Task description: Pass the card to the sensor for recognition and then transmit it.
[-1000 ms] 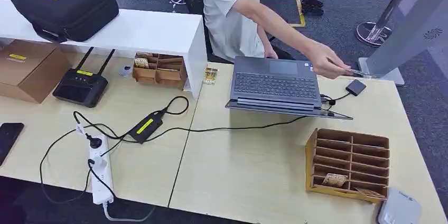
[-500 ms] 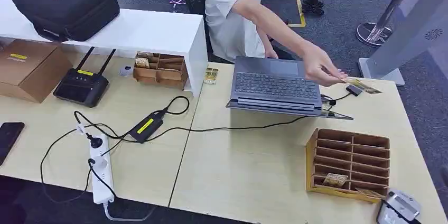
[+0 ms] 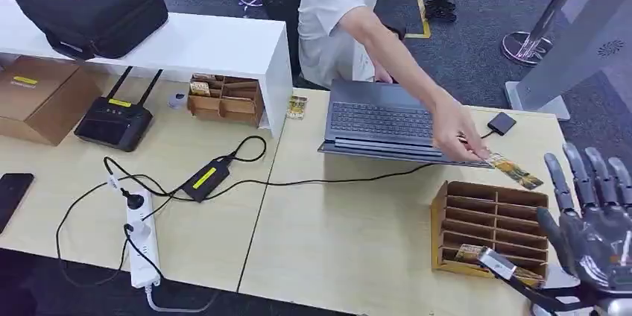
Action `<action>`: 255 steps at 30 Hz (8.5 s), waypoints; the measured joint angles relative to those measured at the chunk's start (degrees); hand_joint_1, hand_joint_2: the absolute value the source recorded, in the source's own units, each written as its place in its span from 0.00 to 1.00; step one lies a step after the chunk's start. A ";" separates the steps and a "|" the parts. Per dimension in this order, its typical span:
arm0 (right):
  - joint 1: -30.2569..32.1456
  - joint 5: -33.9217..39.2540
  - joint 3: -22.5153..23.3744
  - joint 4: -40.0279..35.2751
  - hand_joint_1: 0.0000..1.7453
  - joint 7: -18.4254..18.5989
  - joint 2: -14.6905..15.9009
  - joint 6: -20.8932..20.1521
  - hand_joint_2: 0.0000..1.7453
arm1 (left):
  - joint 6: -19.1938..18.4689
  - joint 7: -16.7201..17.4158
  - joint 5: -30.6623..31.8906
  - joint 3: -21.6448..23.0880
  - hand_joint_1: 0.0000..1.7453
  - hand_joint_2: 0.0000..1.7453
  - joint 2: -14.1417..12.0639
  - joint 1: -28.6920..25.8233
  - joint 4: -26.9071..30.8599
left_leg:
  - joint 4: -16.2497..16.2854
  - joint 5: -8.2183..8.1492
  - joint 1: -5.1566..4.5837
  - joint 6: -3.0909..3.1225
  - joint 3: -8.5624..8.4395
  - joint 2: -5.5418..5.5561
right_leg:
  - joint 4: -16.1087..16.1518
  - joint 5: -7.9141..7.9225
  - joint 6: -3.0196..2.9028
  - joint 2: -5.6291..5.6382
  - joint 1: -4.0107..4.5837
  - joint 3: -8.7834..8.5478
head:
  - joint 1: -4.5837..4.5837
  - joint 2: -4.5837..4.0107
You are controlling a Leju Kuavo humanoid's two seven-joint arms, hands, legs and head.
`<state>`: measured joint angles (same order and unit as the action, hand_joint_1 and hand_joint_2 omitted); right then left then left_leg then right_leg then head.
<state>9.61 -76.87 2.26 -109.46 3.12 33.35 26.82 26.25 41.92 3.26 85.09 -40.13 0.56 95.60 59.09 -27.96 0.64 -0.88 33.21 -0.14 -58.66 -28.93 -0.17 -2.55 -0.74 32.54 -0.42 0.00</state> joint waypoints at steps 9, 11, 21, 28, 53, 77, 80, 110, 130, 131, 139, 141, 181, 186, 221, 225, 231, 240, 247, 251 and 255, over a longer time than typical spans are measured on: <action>-7.67 1.25 -8.53 5.51 0.00 2.65 0.20 -0.13 1.00 | -3.54 -8.62 -6.12 0.00 0.00 0.00 2.38 1.58 -4.18 | 0.00 0.00 0.00 0.00 -0.04 -0.19 | 0.00 0.04 -0.02 0.18 0.00 0.04 | -0.02 0.00; -9.19 1.25 -10.04 6.65 0.00 2.74 0.16 -0.35 1.00 | -4.04 -9.31 -7.17 0.00 0.00 0.00 2.60 1.60 -4.50 | 0.01 0.00 0.00 0.00 -0.04 -0.14 | 0.00 0.04 -0.01 0.14 0.01 0.03 | 0.00 0.00; -11.85 2.45 -13.27 9.51 1.00 2.69 0.11 0.37 1.00 | -4.81 -11.52 -10.03 0.00 0.00 1.00 3.26 1.68 -5.42 | 0.00 0.00 0.01 0.00 0.00 -0.09 | 0.01 0.04 -0.01 0.10 0.01 0.05 | -0.02 0.00; -12.59 3.28 -14.45 10.17 1.00 2.45 0.11 0.33 1.00 | -5.57 -12.05 -11.04 0.00 0.00 1.00 4.09 2.07 -6.10 | 0.01 0.00 0.00 0.00 -0.01 -0.09 | 0.01 0.04 0.00 0.10 0.00 0.05 | 0.00 0.00; -11.97 3.34 -14.47 10.06 1.00 2.32 0.11 0.48 1.00 | -5.81 -12.29 -10.47 0.00 0.00 1.00 5.18 2.74 -6.99 | 0.01 0.00 0.00 0.00 -0.02 -0.11 | 0.01 0.05 0.00 0.11 0.01 0.05 | -0.02 0.00; 5.39 3.19 15.41 14.28 1.00 1.75 -1.22 1.86 1.00 | -5.64 -11.65 -12.06 0.00 0.00 1.00 5.81 2.71 -7.08 | 0.01 -0.06 -0.01 0.02 -0.04 -0.06 | 0.08 0.03 0.00 0.06 -0.01 0.07 | -0.02 0.00; 6.50 2.86 19.48 15.39 1.00 -0.41 -2.83 1.92 1.00 | -5.64 -11.87 -12.52 0.00 0.00 1.00 6.27 2.80 -7.52 | 0.01 -0.06 -0.01 0.02 -0.04 -0.07 | 0.07 0.03 0.00 0.09 0.00 0.07 | -0.02 0.00; 8.83 -1.20 29.28 17.71 1.00 -11.69 -20.89 3.35 1.00 | -5.79 -13.99 -13.88 0.02 0.00 1.00 9.33 3.63 -10.58 | 0.00 -0.06 0.01 0.02 -0.07 -0.20 | 0.06 0.02 -0.02 0.20 0.02 0.08 | -0.02 0.00; 8.48 -4.15 27.77 23.80 1.00 -11.06 -24.63 4.00 1.00 | -7.28 -15.02 -14.05 0.02 0.00 1.00 10.56 4.38 -12.66 | -0.01 -0.05 0.01 0.01 -0.06 -0.19 | 0.05 0.02 -0.02 0.19 0.02 0.07 | -0.04 0.00; 8.44 -4.33 27.71 24.50 1.00 -11.08 -24.83 4.02 1.00 | -7.30 -15.15 -14.14 0.02 0.00 1.00 10.69 4.42 -12.79 | -0.01 -0.05 0.01 0.01 -0.06 -0.19 | 0.05 0.02 -0.02 0.19 0.02 0.07 | -0.02 0.00; 7.88 -5.25 27.36 29.69 1.00 -11.43 -26.12 4.96 1.00 | -7.67 -15.41 -14.51 0.04 0.00 1.00 10.93 4.56 -13.22 | -0.01 -0.05 0.01 0.01 -0.06 -0.20 | 0.06 0.02 -0.02 0.19 0.02 0.08 | -0.02 0.00; 7.73 -5.25 27.34 30.12 1.00 -11.43 -26.27 5.25 1.00 | -7.67 -15.41 -14.51 0.04 0.00 1.00 10.93 4.57 -13.22 | -0.01 -0.05 0.01 0.01 -0.06 -0.20 | 0.06 0.02 -0.02 0.19 0.02 0.08 | -0.02 0.00; 4.77 -3.22 27.54 29.97 1.00 -10.58 -25.31 6.60 1.00 | -8.59 -15.76 -13.66 0.04 0.00 1.00 11.39 4.92 -14.19 | 0.00 -0.05 0.00 0.01 -0.07 -0.33 | 0.06 0.12 0.00 0.37 0.00 0.04 | -0.04 0.00; 2.09 2.76 25.08 24.13 1.00 -4.65 -16.62 3.89 1.00 | -9.71 -14.97 -10.59 0.02 0.00 1.00 10.62 5.58 -13.88 | 0.01 0.01 -0.09 0.06 0.02 -0.35 | 0.01 0.21 0.08 0.43 -0.13 0.11 | -0.04 0.00; -36.33 -1.97 -5.04 31.97 1.00 4.18 6.65 -2.80 1.00 | -13.99 -17.03 -4.09 -0.02 0.00 1.00 7.54 7.61 -11.82 | 0.02 0.32 -0.01 0.02 0.22 -0.02 | -0.03 0.31 0.11 0.06 0.00 0.11 | 0.02 0.00; -42.17 -4.90 -12.47 38.81 1.00 5.75 3.32 -1.75 1.00 | -15.24 -17.77 -3.08 -0.02 0.00 1.00 6.42 8.06 -11.34 | 0.01 0.40 0.02 0.01 0.29 0.09 | -0.08 0.35 0.04 -0.05 0.03 0.11 | 0.02 0.00; -47.50 -7.32 -21.39 45.69 1.00 8.44 -3.35 -1.49 1.00 | -16.55 -18.34 -2.58 -0.02 0.00 1.00 4.46 8.29 -10.27 | -0.02 0.44 0.05 -0.05 0.26 0.10 | -0.15 0.35 0.02 -0.05 0.06 0.18 | 0.00 0.00; -50.92 -8.33 -27.92 49.93 1.00 9.36 -10.56 -1.53 1.00 | -16.70 -18.36 -2.10 -0.02 0.00 1.00 2.82 8.32 -8.98 | -0.02 0.49 0.06 -0.11 0.39 0.30 | -0.18 0.35 0.01 -0.22 0.06 0.26 | 0.04 0.00; -51.65 -8.68 -29.91 51.46 1.00 9.84 -13.44 -1.81 1.00 | -16.72 -17.75 -1.73 -0.02 0.00 1.00 2.36 8.31 -8.44 | -0.02 0.51 0.06 -0.11 0.42 0.36 | -0.18 0.38 -0.02 -0.26 0.05 0.27 | 0.04 0.00; -51.65 -8.79 -30.82 52.09 0.00 10.01 -14.47 -1.77 1.00 | -17.11 -17.75 -1.64 -0.04 0.00 1.00 2.10 8.32 -8.24 | -0.01 0.57 0.06 -0.13 0.44 0.45 | -0.18 0.38 -0.02 -0.38 0.06 0.28 | 0.04 0.00; -51.64 -8.72 -31.33 52.26 0.00 10.15 -14.84 -1.84 1.00 | -18.21 -18.30 -2.14 -0.07 0.00 1.00 1.82 8.54 -8.24 | -0.01 0.57 0.06 -0.14 0.45 0.46 | -0.18 0.38 -0.03 -0.38 0.06 0.29 | 0.02 0.00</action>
<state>-42.03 -85.59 -29.07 -57.20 13.27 18.51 24.98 8.04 23.63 1.11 85.02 -38.31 9.10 87.36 59.08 -27.38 0.70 -1.02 33.66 0.31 -58.84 -28.55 -0.20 -2.93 -0.69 32.83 -0.39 0.00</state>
